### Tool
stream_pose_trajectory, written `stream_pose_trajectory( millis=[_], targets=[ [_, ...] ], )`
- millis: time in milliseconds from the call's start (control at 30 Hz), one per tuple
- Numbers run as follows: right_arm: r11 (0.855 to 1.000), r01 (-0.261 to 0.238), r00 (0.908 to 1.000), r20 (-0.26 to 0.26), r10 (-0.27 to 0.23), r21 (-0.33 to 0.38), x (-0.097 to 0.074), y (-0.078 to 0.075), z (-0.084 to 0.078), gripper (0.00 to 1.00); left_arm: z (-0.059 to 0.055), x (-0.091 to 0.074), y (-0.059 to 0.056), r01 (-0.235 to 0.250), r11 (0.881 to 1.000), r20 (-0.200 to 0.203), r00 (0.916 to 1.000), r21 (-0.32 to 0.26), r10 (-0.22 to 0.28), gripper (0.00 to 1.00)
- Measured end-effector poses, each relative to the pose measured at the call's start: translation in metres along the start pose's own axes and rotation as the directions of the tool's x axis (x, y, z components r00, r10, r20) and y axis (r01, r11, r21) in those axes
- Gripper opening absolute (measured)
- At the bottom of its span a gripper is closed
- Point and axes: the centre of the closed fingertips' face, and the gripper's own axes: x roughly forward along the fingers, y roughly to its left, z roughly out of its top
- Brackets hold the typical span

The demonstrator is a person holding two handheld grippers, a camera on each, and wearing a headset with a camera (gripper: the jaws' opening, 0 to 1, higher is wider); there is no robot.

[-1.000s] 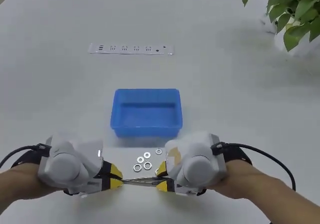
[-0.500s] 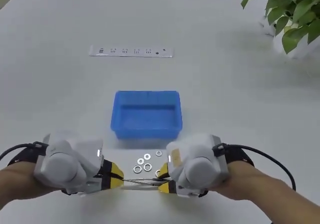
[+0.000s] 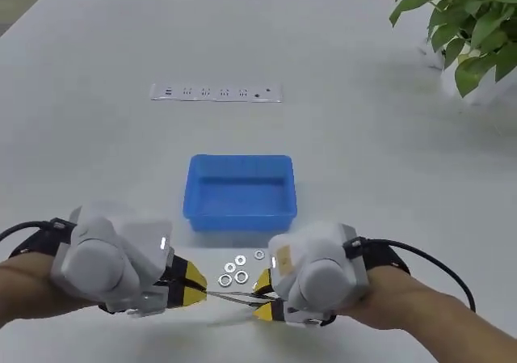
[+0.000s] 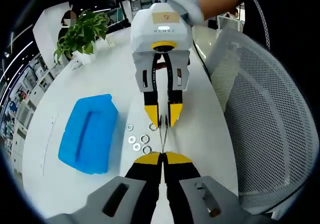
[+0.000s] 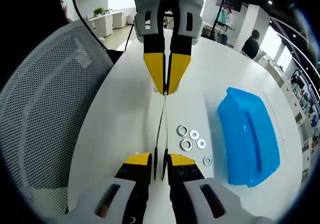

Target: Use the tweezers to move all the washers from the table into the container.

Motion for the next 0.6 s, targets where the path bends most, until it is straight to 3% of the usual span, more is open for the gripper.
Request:
stream_pose_trajectory(
  millis=[267,600],
  targets=[
    [1.000,0.008,1.0000,-0.003,-0.008,-0.011,-0.001,0.000,0.002,0.13,0.016,-0.006,0.002,-0.009,1.000,0.019,0.9998,0.022,0.008,0.05],
    [0.999,0.034,0.9991,0.023,-0.035,0.015,-0.009,-0.007,0.009,0.12,0.042,-0.016,0.006,-0.023,0.999,0.076,0.9969,0.030,0.021,0.05]
  ],
)
